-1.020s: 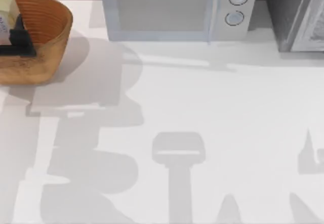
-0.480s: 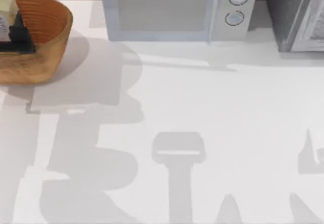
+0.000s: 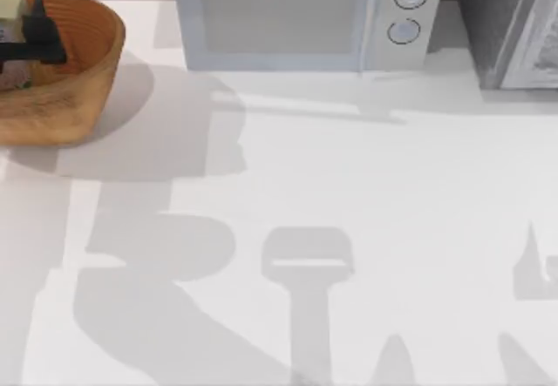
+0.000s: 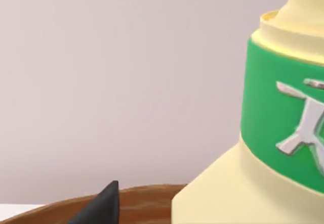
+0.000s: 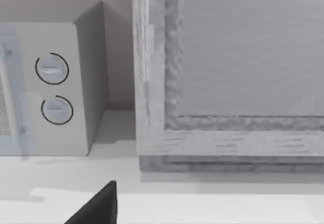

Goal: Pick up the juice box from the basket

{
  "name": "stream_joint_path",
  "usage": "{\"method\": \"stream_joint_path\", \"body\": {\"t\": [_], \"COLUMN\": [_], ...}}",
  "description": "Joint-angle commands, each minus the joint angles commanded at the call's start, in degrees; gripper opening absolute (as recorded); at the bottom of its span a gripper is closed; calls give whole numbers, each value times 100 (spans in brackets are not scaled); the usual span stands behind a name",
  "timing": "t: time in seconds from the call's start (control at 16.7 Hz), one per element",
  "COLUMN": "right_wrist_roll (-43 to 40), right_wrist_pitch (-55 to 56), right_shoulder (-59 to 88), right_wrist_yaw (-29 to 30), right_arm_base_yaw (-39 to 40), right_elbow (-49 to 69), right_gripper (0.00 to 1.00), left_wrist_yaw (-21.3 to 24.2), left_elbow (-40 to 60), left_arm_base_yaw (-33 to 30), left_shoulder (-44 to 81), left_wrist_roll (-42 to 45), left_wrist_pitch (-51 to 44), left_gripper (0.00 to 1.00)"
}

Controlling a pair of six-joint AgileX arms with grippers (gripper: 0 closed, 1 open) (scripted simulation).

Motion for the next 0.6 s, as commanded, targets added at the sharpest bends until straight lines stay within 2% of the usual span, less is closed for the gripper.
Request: {"method": "stream_joint_path", "body": {"t": [0.3, 0.6], "right_wrist_roll": [0, 0], "right_wrist_pitch": [0, 0], "right_shoulder": [0, 0], "right_wrist_yaw": [0, 0], "right_arm_base_yaw": [0, 0], "right_elbow": [0, 0], "right_gripper": [100, 100], "left_wrist_yaw": [-4, -4], "left_elbow": [66, 66], "left_arm_base_yaw": [-4, -4], "left_shoulder": [40, 40], "left_wrist_roll": [0, 0], "left_wrist_pitch": [-26, -26], "left_gripper": [100, 62]}}
